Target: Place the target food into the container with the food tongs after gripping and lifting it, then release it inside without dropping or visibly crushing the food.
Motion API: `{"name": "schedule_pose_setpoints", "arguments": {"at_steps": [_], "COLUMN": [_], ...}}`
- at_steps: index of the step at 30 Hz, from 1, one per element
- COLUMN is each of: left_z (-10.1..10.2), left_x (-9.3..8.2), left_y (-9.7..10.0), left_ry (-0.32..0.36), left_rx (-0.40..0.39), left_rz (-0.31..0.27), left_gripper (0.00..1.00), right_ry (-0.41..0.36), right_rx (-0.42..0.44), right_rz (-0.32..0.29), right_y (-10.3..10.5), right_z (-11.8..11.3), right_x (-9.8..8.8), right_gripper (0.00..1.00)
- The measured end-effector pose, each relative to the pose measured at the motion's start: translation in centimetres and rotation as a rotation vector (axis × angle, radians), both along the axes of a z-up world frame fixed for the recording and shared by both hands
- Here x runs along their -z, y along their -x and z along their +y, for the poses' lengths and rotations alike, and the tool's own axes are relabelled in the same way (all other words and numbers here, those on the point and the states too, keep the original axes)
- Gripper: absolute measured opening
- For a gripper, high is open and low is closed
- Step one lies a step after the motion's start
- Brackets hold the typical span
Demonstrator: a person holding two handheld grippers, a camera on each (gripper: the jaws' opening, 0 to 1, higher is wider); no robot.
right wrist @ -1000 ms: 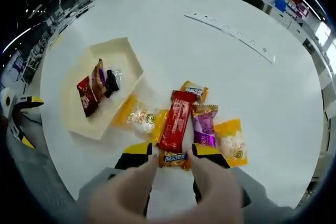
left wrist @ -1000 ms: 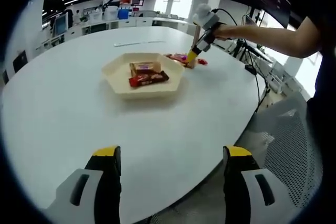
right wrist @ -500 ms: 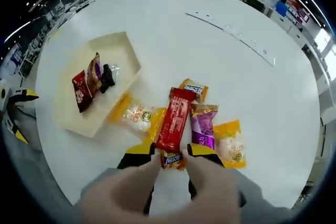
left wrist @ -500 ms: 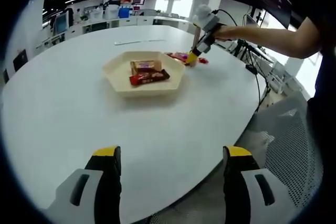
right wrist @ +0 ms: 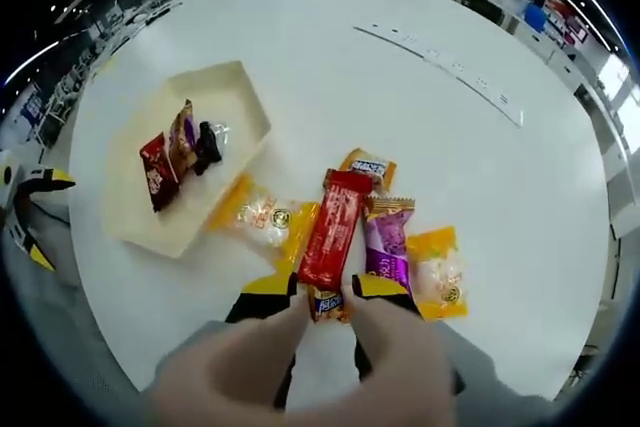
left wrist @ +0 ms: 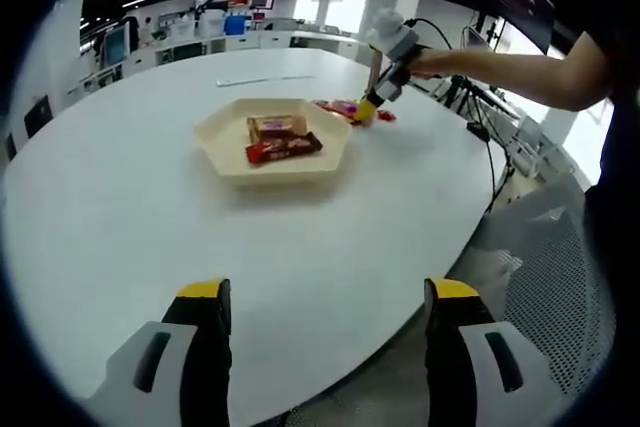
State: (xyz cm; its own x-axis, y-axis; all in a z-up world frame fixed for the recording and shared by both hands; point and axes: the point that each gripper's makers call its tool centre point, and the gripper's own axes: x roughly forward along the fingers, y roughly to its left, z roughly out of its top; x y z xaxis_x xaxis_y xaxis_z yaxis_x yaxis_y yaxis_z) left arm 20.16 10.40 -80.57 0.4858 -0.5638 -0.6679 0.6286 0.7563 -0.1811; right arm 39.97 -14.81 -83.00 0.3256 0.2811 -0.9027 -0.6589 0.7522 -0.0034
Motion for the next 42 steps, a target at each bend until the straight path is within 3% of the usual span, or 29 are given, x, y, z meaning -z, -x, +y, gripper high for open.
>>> {"name": "schedule_pose_setpoints", "arguments": {"at_steps": [17, 42], "left_z": [-0.1, -0.1], "left_x": [-0.2, -0.5], "left_y": [-0.1, -0.3], "left_ry": [-0.005, 0.001], "left_rx": [0.008, 0.008], "left_rz": [-0.016, -0.037], "left_gripper": [0.75, 0.75], "right_ry": [0.002, 0.007], "right_rx": [0.003, -0.026], "right_rz": [-0.05, -0.167], "right_y": [-0.5, -2.3], "right_z": [-0.6, -0.4], "right_x": [-2.6, -8.4], "right_gripper": [0.21, 0.2]}}
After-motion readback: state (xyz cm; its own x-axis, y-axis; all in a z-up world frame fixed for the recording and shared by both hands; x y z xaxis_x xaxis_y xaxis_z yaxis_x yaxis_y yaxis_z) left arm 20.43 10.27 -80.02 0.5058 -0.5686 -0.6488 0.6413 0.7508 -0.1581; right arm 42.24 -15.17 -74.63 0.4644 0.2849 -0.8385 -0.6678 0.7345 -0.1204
